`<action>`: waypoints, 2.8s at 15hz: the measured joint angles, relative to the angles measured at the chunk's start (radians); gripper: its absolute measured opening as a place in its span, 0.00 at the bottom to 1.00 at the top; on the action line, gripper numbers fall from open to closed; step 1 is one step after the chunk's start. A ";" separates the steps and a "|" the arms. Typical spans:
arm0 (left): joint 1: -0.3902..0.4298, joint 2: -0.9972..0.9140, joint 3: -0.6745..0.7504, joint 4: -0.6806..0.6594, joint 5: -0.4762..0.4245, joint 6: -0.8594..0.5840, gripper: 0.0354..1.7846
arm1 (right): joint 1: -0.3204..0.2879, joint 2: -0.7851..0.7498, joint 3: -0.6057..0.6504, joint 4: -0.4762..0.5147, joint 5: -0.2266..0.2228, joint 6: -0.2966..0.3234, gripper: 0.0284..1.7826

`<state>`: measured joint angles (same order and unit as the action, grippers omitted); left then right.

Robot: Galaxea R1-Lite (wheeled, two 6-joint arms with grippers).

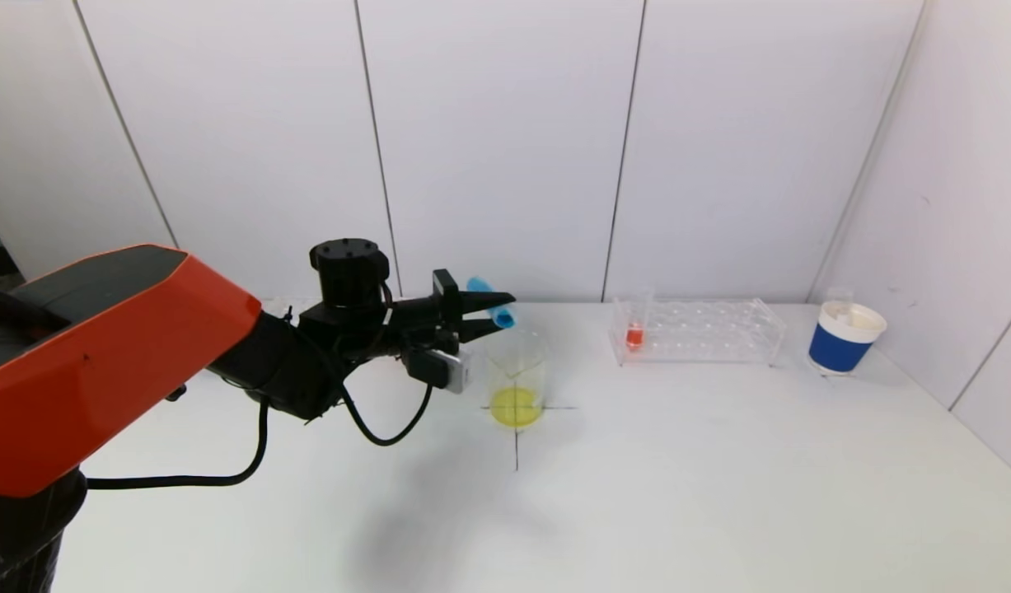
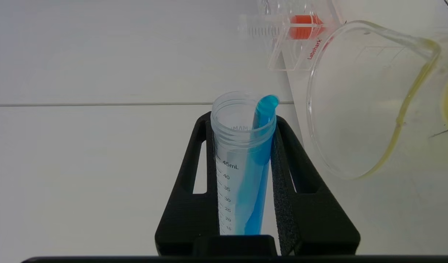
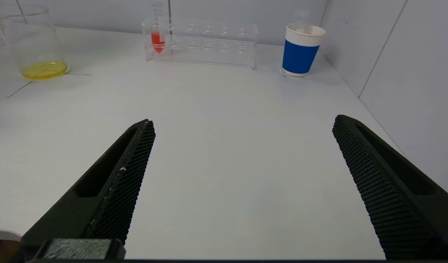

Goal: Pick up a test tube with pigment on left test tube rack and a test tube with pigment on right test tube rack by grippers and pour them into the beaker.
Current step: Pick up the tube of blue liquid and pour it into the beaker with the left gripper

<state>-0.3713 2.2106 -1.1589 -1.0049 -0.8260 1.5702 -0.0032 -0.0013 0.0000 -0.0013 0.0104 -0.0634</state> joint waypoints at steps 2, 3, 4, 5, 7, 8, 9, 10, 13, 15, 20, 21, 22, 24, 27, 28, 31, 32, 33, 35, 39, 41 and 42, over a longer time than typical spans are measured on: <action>0.000 0.006 0.000 0.000 0.004 0.005 0.23 | 0.000 0.000 0.000 0.000 0.000 0.000 0.99; 0.000 0.007 -0.001 0.000 0.005 0.011 0.23 | 0.000 0.000 0.000 0.000 0.000 0.000 0.99; 0.000 0.009 -0.002 0.004 0.006 0.022 0.23 | 0.000 0.000 0.000 0.000 0.000 0.000 0.99; 0.000 0.009 -0.002 0.013 0.007 0.030 0.23 | 0.000 0.000 0.000 0.000 0.000 0.000 0.99; 0.000 0.010 -0.006 0.028 0.021 0.040 0.23 | 0.000 0.000 0.000 0.000 0.000 0.000 0.99; 0.001 0.010 -0.007 0.030 0.023 0.048 0.23 | 0.000 0.000 0.000 0.000 0.000 0.000 0.99; 0.001 0.010 -0.008 0.040 0.024 0.062 0.23 | 0.000 0.000 0.000 0.000 0.000 0.000 0.99; 0.001 0.010 -0.010 0.055 0.026 0.074 0.23 | 0.000 0.000 0.000 0.000 0.000 0.000 0.99; 0.001 0.009 -0.014 0.095 0.036 0.111 0.23 | 0.000 0.000 0.000 0.000 0.000 0.000 0.99; 0.001 0.007 -0.020 0.121 0.045 0.138 0.23 | 0.000 0.000 0.000 0.000 0.000 0.000 0.99; 0.001 0.001 -0.048 0.187 0.060 0.189 0.23 | 0.000 0.000 0.000 0.000 0.000 0.000 0.99; 0.001 -0.001 -0.058 0.206 0.064 0.204 0.23 | 0.000 0.000 0.000 0.000 0.000 0.000 0.99; 0.001 -0.003 -0.069 0.226 0.066 0.217 0.23 | 0.000 0.000 0.000 0.000 0.000 0.000 0.99; 0.001 -0.010 -0.085 0.263 0.073 0.239 0.23 | 0.000 0.000 0.000 0.000 0.000 0.000 0.99; 0.001 -0.021 -0.097 0.286 0.084 0.258 0.23 | 0.000 0.000 0.000 0.000 0.000 0.000 0.99; 0.001 -0.024 -0.103 0.291 0.089 0.264 0.23 | 0.000 0.000 0.000 0.000 0.000 0.000 0.99; -0.002 -0.034 -0.114 0.335 0.099 0.291 0.23 | 0.000 0.000 0.000 0.000 0.000 0.000 0.99; -0.003 -0.038 -0.116 0.344 0.104 0.295 0.23 | 0.000 0.000 0.000 0.000 0.000 0.000 0.99; -0.004 -0.040 -0.118 0.346 0.107 0.300 0.23 | 0.000 0.000 0.000 0.000 0.000 0.000 0.99; -0.004 -0.046 -0.122 0.350 0.108 0.312 0.23 | 0.000 0.000 0.000 0.000 0.000 0.000 0.99; -0.007 -0.054 -0.126 0.364 0.112 0.331 0.23 | 0.000 0.000 0.000 0.000 0.000 0.000 0.99; -0.008 -0.057 -0.129 0.364 0.120 0.338 0.23 | 0.000 0.000 0.000 0.000 0.000 0.000 0.99; -0.009 -0.058 -0.129 0.366 0.121 0.344 0.23 | 0.000 0.000 0.000 0.000 0.000 0.000 0.99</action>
<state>-0.3800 2.1523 -1.2879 -0.6391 -0.7047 1.9147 -0.0028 -0.0013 0.0000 -0.0009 0.0104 -0.0634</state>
